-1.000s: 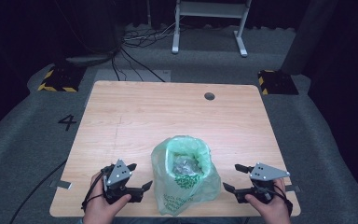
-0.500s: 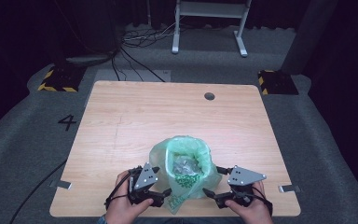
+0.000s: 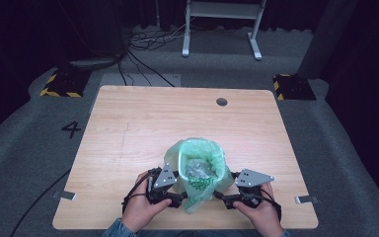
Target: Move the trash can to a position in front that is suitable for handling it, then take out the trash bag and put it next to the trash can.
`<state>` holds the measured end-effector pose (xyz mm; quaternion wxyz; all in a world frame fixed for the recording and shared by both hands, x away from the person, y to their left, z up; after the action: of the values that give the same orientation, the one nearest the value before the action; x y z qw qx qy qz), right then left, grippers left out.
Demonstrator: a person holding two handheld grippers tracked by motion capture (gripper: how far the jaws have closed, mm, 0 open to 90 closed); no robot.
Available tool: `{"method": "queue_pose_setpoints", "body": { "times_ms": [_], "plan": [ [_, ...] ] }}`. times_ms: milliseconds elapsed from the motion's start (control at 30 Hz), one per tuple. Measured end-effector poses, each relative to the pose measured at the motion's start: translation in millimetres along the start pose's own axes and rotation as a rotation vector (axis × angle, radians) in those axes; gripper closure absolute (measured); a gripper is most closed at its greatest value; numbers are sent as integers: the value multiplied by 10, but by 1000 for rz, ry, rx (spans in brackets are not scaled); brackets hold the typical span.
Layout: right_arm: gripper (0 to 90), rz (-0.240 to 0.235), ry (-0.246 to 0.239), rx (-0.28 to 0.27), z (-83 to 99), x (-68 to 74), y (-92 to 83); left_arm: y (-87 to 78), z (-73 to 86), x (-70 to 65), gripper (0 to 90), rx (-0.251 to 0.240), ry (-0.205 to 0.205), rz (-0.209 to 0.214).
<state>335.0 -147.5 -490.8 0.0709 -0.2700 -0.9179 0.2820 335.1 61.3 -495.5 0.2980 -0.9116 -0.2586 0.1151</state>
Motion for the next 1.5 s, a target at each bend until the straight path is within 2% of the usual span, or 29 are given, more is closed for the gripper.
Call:
{"method": "queue_pose_setpoints", "body": {
  "times_ms": [133,267,367,567,667,800,1000,1200,1267,1367,1500],
  "plan": [
    [275,30,8,0,-29,-106,32,105,-67,103,302,-7,-16,9],
    [277,61,14,5,-51,-233,63,227,-156,182,315,-14,0,-8],
    [275,82,23,3,-66,-327,75,317,-200,240,314,-18,-5,-7],
    [260,95,30,0,-66,-439,93,349,-222,264,314,-11,2,-34],
    [261,107,19,12,-39,-452,67,309,-221,260,293,-12,1,-50],
    [249,95,23,9,-17,-444,-7,230,-198,255,268,-9,10,-71],
    [232,82,22,-3,21,-406,-175,31,-148,241,240,-17,6,-92],
    [218,84,23,3,94,-373,-312,-97,-61,179,214,-3,3,-80],
    [213,81,25,5,117,-358,-348,-112,-25,159,203,-1,12,-61],
    [210,79,22,11,161,-336,-390,-110,20,143,178,15,14,-57],
    [221,72,21,15,228,-321,-383,-41,74,107,190,32,-13,-39]
  ]
}}
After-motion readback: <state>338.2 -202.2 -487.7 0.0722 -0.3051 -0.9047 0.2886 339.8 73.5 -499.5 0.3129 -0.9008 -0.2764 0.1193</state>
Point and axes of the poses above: each handheld gripper's, and its own axes: y roughly forward along the jaws, z roughly out of its underside, x roughly to its left, the point moved 6 cm from there along y, roughly forward along the jaws, and after that the axes turned 2 degrees about x, right-handed, at the moved point
